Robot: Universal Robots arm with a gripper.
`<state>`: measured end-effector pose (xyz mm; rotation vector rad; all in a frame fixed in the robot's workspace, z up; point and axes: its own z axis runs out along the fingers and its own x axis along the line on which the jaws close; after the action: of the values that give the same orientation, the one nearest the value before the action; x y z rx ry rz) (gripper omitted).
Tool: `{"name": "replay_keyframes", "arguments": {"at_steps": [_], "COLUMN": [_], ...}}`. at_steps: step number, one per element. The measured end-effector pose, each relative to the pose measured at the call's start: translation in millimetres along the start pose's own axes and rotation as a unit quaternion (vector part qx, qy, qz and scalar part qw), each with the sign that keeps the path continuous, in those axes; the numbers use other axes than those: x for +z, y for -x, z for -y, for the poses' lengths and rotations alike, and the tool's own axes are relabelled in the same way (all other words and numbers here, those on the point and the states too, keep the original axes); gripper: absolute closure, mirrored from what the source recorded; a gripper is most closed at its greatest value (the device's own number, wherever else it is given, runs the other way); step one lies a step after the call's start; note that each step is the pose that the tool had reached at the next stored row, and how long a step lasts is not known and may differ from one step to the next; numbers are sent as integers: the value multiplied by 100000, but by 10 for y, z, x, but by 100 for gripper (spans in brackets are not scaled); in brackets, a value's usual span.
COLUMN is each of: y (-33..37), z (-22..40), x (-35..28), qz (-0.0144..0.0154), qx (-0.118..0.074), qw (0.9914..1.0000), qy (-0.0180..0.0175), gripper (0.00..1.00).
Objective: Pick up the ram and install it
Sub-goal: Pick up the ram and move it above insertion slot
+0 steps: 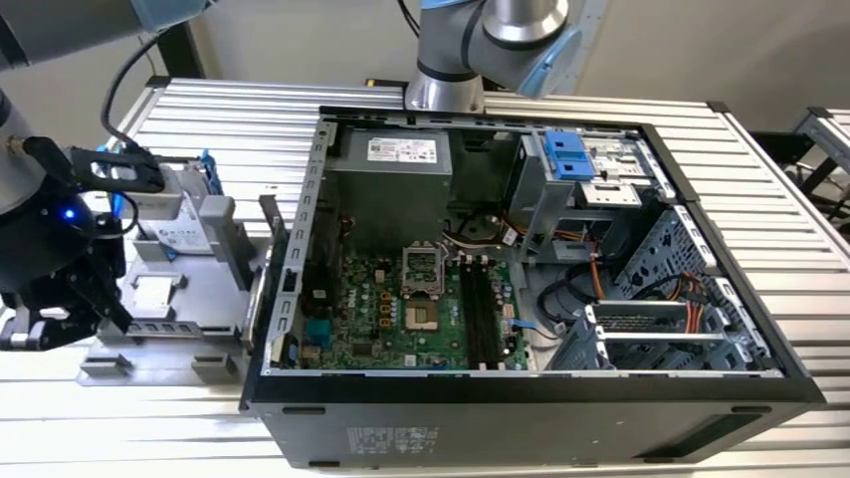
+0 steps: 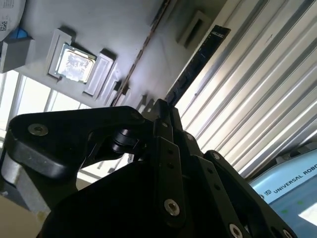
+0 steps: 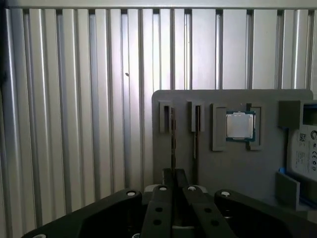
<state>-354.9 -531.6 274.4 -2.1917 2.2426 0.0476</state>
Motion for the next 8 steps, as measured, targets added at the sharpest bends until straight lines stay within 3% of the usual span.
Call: {"name": "replay_keyframes", "arguments": {"at_steps": [3,8], "y": [2,8], "z": [-2,-5], "x": [-93,-315], "qz": [0,0], "qx": [-2,-8], "qw": [100000,100000], "qy": [-3,-2], "gripper": [100,100]}}
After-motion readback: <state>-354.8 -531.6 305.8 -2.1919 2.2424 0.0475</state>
